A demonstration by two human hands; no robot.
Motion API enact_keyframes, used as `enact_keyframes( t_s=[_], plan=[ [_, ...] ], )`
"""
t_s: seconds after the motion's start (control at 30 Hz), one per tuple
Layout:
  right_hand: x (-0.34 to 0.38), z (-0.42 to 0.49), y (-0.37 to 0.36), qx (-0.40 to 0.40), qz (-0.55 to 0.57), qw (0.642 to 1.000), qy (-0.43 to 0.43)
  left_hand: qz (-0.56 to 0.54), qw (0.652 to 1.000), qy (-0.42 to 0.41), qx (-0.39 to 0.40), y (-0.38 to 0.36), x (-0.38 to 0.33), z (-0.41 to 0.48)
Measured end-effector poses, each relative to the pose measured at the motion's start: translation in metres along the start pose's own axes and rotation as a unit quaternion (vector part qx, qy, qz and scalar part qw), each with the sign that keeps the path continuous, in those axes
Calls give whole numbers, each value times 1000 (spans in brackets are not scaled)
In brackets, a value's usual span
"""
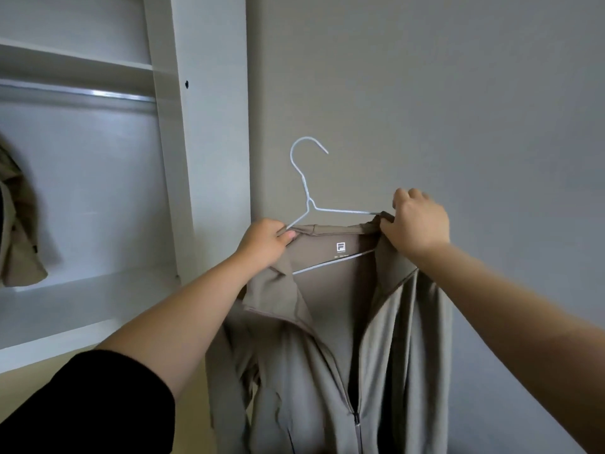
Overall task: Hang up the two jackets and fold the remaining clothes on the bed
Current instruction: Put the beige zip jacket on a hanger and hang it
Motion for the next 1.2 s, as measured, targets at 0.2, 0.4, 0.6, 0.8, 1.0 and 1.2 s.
enact_keyframes(
  t_s=[0.2, 0.4, 0.6, 0.8, 1.0, 1.2],
  plan=[
    [37, -17, 8, 4, 242, 969, 45, 29, 1000, 0, -10, -8, -24, -2],
    [39, -52, -16, 418, 207, 884, 5, -7, 999, -48, -21, 3, -30, 0],
    [-1, 13, 28, 81, 454, 884, -83, -8, 992, -125, -26, 6, -52, -9],
    [8, -35, -31, 569, 317, 748, -126, -27, 989, -142, -26, -2, -68, -17],
    [15, -16, -18, 378, 250, 891, -33, -45, 988, -147, 24, -14, -68, -19],
    [31, 2, -6, 243, 490, 835, -56, -75, 988, -126, 54, -29, -72, -18]
  ],
)
Point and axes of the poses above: each hand's wrist, its own z-axis towards the middle knuckle, its own y-axis out of the back of the hand, x = y × z, the point moved 6 cm from there along z, towards the middle knuckle, and after that the axes turned 13 degrees about z, right-handed, at the moved point
